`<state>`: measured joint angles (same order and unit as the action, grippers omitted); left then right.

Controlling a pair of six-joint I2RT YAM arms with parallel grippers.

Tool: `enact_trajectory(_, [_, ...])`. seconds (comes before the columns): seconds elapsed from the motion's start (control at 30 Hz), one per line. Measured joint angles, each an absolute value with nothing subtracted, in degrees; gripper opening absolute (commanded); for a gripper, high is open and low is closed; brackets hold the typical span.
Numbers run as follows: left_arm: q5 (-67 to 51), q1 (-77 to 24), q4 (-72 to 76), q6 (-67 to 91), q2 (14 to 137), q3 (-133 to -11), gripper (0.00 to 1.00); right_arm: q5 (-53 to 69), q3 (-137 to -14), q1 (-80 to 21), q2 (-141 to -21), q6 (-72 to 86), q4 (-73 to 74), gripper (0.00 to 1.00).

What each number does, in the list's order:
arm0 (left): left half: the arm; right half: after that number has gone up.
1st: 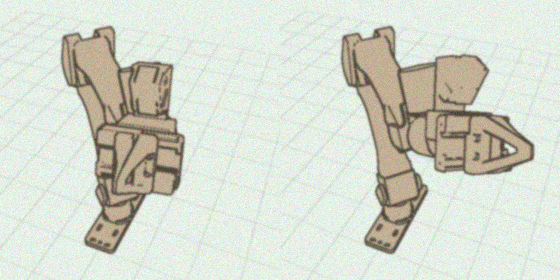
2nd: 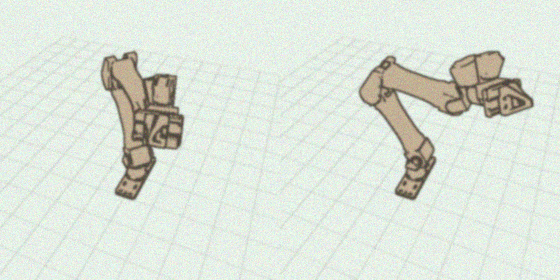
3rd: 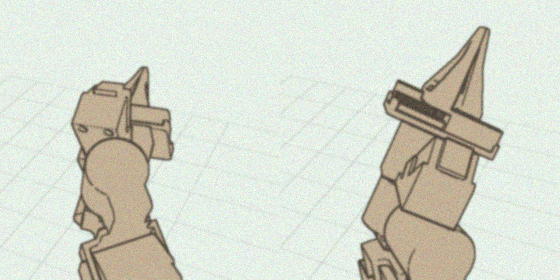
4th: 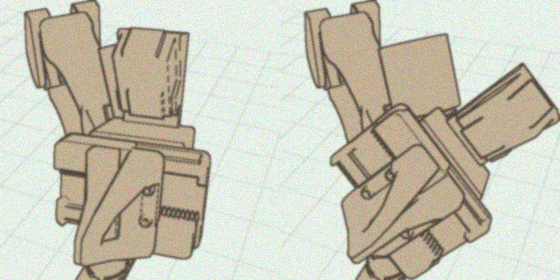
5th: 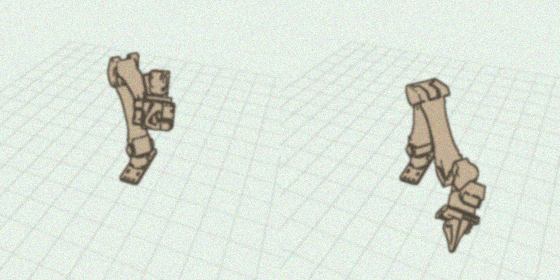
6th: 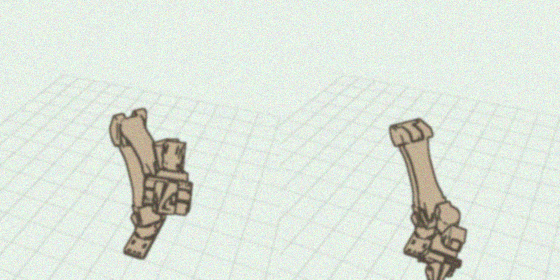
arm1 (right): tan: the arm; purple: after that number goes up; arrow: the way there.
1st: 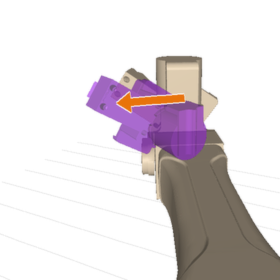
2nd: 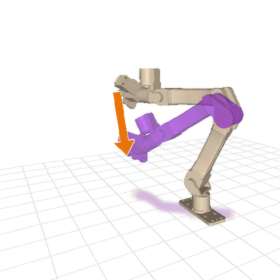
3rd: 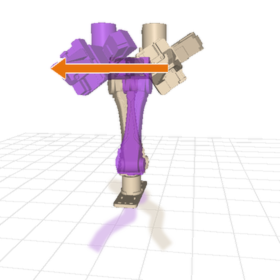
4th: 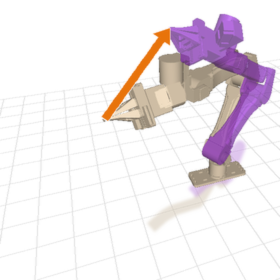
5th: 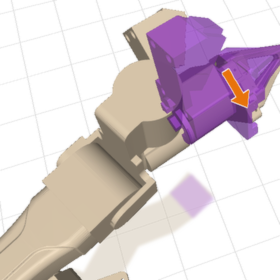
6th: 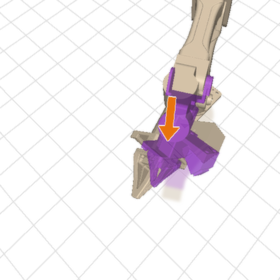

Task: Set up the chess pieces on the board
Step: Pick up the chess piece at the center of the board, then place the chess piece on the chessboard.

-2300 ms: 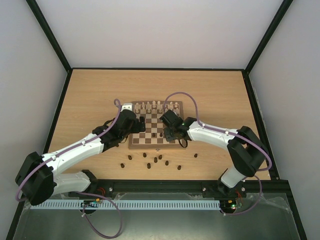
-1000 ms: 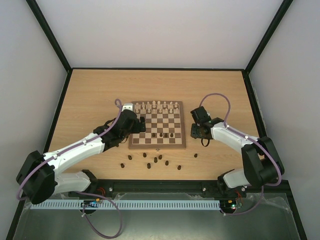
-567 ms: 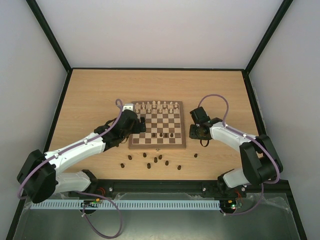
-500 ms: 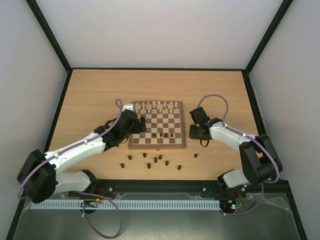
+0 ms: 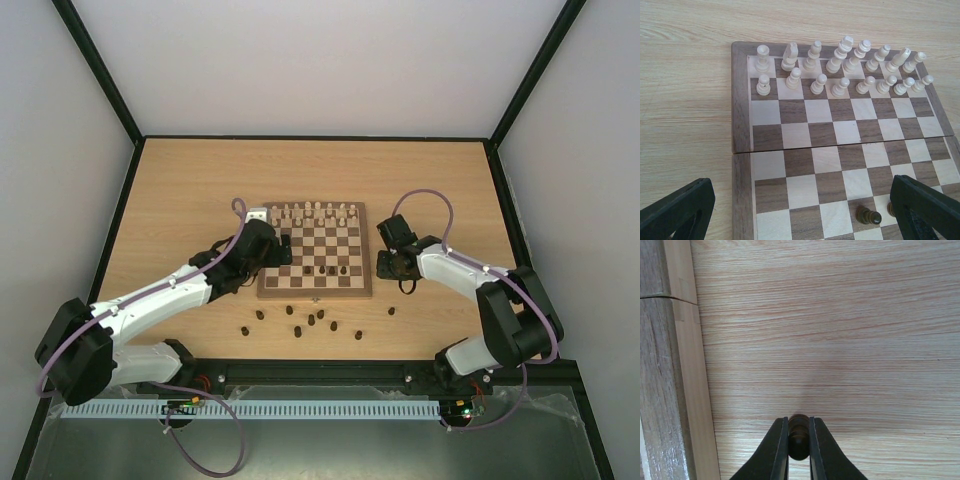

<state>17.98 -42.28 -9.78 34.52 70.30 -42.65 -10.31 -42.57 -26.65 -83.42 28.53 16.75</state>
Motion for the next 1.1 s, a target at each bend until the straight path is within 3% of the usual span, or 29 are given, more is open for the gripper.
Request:
enact_trajectory(0.57, [18.0, -42.28, -9.76, 34.52, 70.91, -42.65, 0.99, -12.93, -48.45, -33.58, -78.22, 28.23, 18.13, 0.03])
enact_trajectory(1.1, [18.04, -42.09, -9.76, 34.52, 70.91, -42.65, 0.99, -14.31, -52.31, -41.41, -87.26, 27.35, 18.17, 0.07])
